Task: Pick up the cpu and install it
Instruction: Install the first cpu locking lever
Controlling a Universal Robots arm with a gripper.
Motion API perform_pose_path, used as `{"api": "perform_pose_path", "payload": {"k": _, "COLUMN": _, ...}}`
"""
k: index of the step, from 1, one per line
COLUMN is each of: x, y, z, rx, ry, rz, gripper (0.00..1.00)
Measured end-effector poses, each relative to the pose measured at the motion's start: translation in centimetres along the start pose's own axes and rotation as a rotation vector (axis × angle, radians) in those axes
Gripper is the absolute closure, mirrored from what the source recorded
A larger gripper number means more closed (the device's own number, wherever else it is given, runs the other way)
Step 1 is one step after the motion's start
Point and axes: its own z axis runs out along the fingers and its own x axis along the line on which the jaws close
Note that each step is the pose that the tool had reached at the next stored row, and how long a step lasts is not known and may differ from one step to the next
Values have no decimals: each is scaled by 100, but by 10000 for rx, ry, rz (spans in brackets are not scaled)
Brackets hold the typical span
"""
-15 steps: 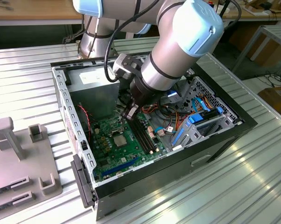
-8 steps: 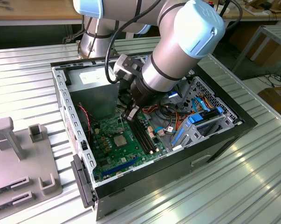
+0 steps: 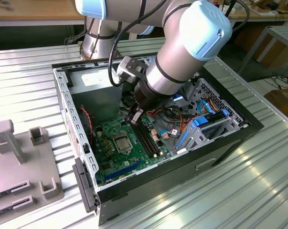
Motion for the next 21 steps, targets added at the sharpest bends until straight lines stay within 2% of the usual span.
{"api": "perform_pose_path", "payload": {"k": 6, "x": 0, "y": -1, "z": 0, "rx": 0, "ry": 0, "rz": 0, "gripper": 89}}
{"api": "perform_pose_path", "payload": {"k": 9, "x": -26, "y": -26, "z": -6, "rx": 0, "ry": 1, "rz": 0, "gripper": 89}}
{"api": "perform_pose_path", "payload": {"k": 16, "x": -146, "y": -125, "z": -24, "rx": -1, "ry": 1, "rz": 0, "gripper": 89}}
{"api": "perform_pose_path", "payload": {"k": 21, "x": -224, "y": -91, "z": -5, "rx": -14, "ry": -12, "rz": -3, "gripper": 89}}
